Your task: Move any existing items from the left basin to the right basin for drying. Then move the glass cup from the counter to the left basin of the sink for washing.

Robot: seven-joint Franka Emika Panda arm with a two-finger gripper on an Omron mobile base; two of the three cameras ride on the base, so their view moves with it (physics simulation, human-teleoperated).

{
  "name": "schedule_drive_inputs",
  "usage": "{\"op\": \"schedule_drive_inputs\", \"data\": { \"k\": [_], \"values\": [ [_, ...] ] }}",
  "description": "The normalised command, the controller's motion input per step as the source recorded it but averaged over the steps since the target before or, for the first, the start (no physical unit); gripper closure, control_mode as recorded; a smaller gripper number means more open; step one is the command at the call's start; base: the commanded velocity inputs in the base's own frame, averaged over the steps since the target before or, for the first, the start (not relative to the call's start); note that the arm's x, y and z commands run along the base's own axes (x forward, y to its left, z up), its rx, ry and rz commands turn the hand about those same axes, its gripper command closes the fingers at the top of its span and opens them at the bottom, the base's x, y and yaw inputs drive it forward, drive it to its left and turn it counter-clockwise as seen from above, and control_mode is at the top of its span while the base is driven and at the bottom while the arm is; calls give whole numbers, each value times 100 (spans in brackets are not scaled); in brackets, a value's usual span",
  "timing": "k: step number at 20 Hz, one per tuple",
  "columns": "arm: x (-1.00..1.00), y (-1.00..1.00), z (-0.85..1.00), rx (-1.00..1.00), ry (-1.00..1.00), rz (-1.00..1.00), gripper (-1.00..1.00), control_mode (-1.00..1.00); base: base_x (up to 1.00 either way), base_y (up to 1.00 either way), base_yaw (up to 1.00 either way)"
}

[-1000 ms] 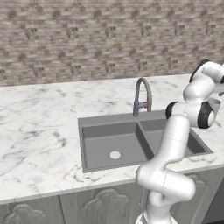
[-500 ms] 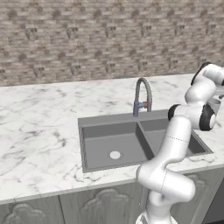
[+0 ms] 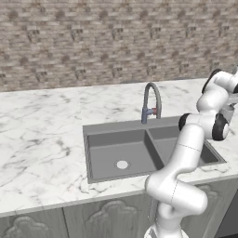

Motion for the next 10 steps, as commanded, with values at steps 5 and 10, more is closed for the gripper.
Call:
{"op": "schedule_drive_inputs", "data": {
  "k": [5,10],
  "values": [
    [22,0,-15,0,1,0,-100,-100,0,0,0],
    [22,-1,-11,0,1,0,-100,-100,0,0,0]
  ]
}}
